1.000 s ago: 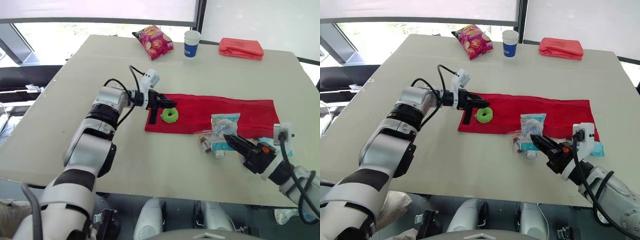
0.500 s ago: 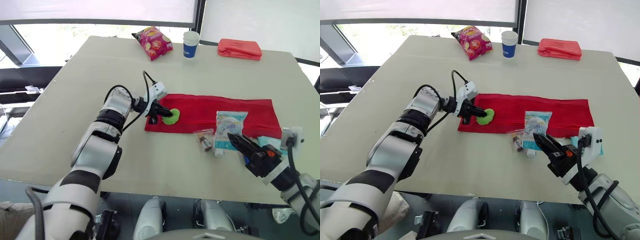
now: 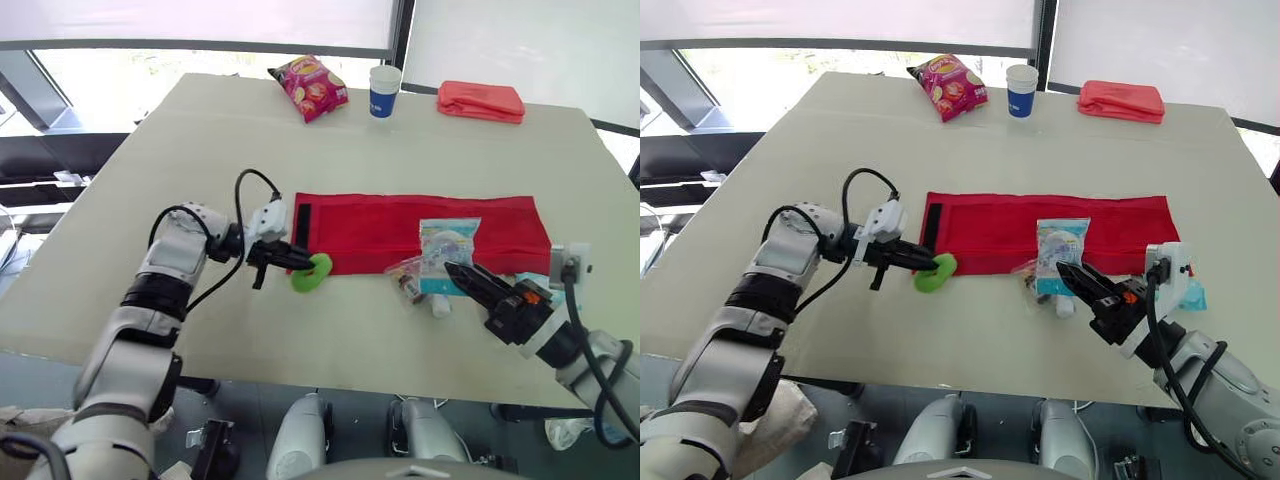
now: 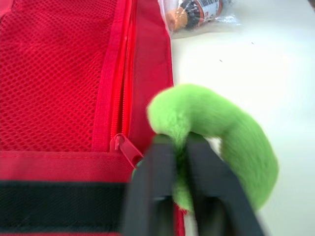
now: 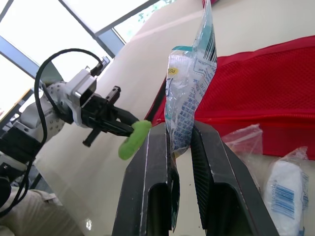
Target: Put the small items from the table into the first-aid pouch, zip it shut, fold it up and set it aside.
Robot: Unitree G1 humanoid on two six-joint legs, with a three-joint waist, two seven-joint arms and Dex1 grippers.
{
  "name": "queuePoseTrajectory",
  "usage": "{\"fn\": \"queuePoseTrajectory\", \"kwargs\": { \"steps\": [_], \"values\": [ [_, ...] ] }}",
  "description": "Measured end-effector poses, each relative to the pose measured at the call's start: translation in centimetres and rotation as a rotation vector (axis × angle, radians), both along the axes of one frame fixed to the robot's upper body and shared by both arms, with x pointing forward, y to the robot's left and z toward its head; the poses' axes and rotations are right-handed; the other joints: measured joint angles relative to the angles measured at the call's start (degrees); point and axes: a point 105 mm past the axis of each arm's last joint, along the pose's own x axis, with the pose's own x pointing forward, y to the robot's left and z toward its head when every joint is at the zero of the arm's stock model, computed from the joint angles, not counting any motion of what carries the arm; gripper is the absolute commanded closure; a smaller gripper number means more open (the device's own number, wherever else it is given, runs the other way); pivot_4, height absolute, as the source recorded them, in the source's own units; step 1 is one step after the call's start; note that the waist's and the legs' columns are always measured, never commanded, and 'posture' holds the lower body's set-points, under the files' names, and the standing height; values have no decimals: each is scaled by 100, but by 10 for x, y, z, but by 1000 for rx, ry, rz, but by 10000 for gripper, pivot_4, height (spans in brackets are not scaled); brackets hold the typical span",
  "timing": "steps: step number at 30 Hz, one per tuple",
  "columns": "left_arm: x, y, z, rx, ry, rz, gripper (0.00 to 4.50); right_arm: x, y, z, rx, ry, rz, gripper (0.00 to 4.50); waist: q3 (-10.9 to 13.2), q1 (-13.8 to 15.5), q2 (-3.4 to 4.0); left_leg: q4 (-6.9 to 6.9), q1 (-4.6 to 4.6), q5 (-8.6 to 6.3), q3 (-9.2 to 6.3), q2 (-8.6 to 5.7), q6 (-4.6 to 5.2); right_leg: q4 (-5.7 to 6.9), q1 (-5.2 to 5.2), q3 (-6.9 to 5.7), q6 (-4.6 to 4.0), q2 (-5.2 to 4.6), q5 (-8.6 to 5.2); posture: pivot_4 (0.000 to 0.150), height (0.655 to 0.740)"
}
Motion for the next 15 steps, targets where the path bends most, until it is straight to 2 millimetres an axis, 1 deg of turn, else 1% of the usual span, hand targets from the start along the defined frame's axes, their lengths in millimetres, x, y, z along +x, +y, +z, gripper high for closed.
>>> {"fn": "queuePoseTrajectory", "kwargs": {
  "steps": [2, 5, 7, 8, 9, 11, 12, 13, 14, 15],
  "values": [
    [2, 0, 4, -30, 36, 27, 24533, -2, 2, -2, -4, 6, 17, 44166, 0, 15, 0, 1, -4, 0, -5, -1, 0, 0, 1, -5, 0, 2, 0, 1500, 7400],
    [9, -3, 19, -49, 32, 43, 24533, -2, 2, -3, -8, 7, 18, 44167, 0, 14, -1, 2, -5, 0, -4, -4, 0, -1, 1, -2, 2, 3, 0, 1500, 7400],
    [18, -15, 32, -68, -4, 47, 24533, -2, 2, -3, -11, 3, 20, 44167, -1, 20, -1, 2, -3, 0, -4, -9, 1, -1, 6, 2, 6, 4, 1, 1500, 7400],
    [24, -23, 34, -77, -15, 65, 24533, -2, 2, -4, -15, 1, 18, 44168, -1, 21, -1, 2, -1, -1, -5, -11, 2, -2, 10, 3, 11, 4, 4, 1500, 7400],
    [27, -28, 34, -80, -20, 76, 24533, -2, 2, -3, -17, -1, 19, 44168, -1, 14, -1, 3, -1, -1, -5, -12, 3, -2, 10, 4, 15, 5, 5, 1500, 7400],
    [38, -36, 26, -21, -58, 112, 24533, -2, 3, -4, -18, -2, 16, 44169, -1, 2, -2, 3, 0, -1, -5, -12, 3, -2, 11, 6, 21, 10, 9, 1500, 7400],
    [45, -40, 18, 25, -87, 138, 24533, -2, 3, -4, -19, -3, 14, 44170, -1, -1, -2, 3, 0, -1, -5, -11, 3, -2, 11, 8, 22, 16, 11, 1500, 7400],
    [46, -41, 16, 37, -92, 142, 24533, -2, 3, -4, -20, -3, 13, 44170, -1, -10, -2, 3, 0, -1, -4, -10, 3, -2, 10, 10, 22, 18, 11, 1500, 7400],
    [47, -42, 8, 99, -127, 128, 24533, -3, 3, -5, -24, -1, 7, 44171, -1, -22, -2, 2, 1, -1, -2, -8, 3, -2, 9, 12, 22, 25, 12, 1500, 7400],
    [47, -43, 5, 120, -137, 119, 24533, -3, 3, -5, -24, 0, 7, 44172, -1, -22, -2, 1, 1, -1, -3, -6, 2, -2, 8, 12, 21, 26, 11, 1500, 7400]
  ]
}}
